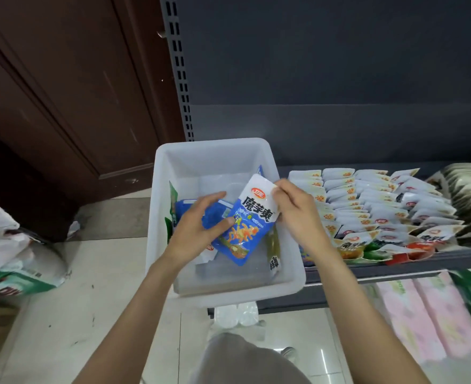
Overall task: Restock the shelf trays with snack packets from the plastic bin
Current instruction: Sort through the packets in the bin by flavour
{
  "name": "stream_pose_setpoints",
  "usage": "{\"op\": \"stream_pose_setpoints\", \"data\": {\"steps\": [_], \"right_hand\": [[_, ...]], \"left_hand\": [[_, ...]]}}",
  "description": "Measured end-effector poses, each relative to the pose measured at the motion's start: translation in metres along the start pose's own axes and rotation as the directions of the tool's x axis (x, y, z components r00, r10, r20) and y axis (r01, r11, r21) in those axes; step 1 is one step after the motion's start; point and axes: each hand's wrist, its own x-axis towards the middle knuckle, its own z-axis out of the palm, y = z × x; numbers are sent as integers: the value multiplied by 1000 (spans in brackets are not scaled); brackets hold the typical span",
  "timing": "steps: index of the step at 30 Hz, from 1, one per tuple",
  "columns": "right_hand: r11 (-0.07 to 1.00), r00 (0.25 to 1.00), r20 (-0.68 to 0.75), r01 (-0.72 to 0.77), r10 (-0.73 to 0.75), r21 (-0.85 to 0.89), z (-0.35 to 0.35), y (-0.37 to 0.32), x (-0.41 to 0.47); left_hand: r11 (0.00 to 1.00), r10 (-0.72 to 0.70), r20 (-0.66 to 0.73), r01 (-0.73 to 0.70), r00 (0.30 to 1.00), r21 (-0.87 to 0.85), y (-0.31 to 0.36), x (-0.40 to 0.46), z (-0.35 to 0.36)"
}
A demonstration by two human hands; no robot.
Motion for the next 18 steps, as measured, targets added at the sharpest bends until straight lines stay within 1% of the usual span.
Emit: {"op": "stream_pose_setpoints", "data": {"steps": [1,2,4,7,11,14,16,17,18], "right_hand": [[991,998,4,-56,56,120,-11,-3,-7],[976,995,0,-96,98,197,-21,-5,-13],[958,991,-29,-118,130,261,-39,-7,-23],[963,995,-19,-92,100,252,-66,-9,-39],[971,991,-28,-122,130,205,-107,-1,-59],[973,988,-26,-142,150,182,-128,6,-71],[991,992,-53,-110,114,71,-134,15,-76],[996,994,-72,-85,86,7,-133,21,-77],[997,994,-91,-63,59,-47,-131,26,-78]], "left_hand": [[997,7,100,0,995,-74,11,-2,2],[991,14,159,7,987,-130,21,-4,5],[988,37,189,-7,981,-155,37,-7,17],[990,77,185,-54,980,-127,49,-6,38],[986,110,155,-89,982,-140,58,-7,76],[984,129,210,-99,969,-149,64,-10,110],[987,162,234,-156,959,-46,61,-10,126],[974,201,218,-218,955,58,57,-10,132],[935,256,186,-292,948,203,52,-9,136]]}}
